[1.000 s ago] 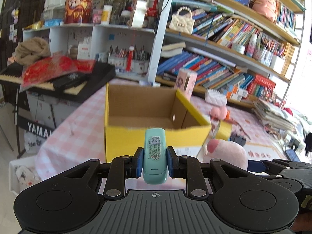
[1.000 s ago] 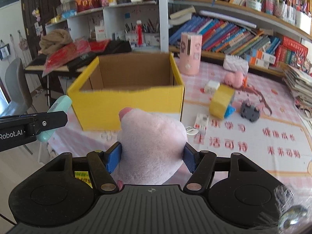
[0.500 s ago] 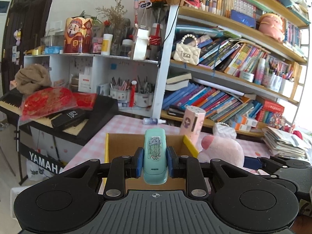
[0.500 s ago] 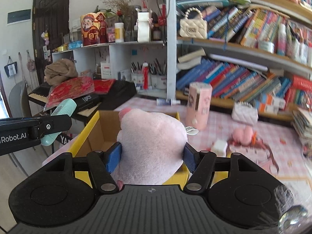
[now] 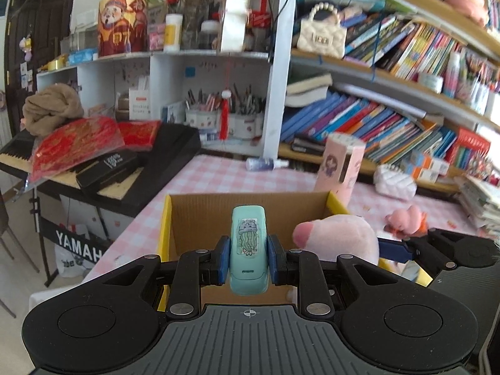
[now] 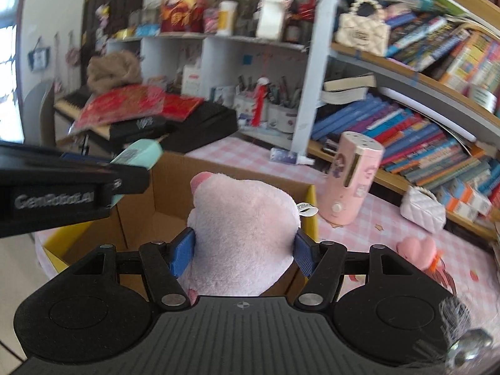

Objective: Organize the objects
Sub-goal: 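Lower the pig into the yellow box and open the right tool while the left tool drops the stapler in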

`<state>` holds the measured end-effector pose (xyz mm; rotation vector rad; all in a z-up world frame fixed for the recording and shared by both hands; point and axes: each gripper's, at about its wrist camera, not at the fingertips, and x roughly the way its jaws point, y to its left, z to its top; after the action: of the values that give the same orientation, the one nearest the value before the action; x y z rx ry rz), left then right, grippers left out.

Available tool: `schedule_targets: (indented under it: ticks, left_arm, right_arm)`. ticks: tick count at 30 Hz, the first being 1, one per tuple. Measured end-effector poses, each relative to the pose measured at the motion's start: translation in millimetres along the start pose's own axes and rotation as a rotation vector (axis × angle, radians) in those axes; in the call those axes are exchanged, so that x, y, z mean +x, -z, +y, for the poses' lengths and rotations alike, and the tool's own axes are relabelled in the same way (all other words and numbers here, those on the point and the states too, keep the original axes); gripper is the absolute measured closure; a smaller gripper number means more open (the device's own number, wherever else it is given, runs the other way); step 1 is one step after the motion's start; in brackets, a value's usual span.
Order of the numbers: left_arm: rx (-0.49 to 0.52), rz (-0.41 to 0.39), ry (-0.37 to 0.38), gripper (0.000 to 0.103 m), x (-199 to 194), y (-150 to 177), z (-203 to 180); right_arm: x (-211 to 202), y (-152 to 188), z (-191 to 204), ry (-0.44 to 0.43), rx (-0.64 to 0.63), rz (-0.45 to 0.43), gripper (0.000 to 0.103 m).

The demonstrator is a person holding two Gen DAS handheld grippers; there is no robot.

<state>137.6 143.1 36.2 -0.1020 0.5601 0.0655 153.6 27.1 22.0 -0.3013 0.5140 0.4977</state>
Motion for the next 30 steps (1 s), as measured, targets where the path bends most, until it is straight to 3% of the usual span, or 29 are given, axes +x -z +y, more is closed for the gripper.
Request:
schedule_targets:
  ticks: [15, 30]
  left_arm:
    - [0.049, 0.135, -0.05, 0.08, 53, 14, -16]
    - [0.082, 0.205, -0.079, 0.08, 84, 21, -30]
  right_arm:
    - [54, 15, -13, -0.123, -0.107, 0.152, 0.04]
    - [73, 13, -33, -0.165, -0.236, 0.164, 0.039]
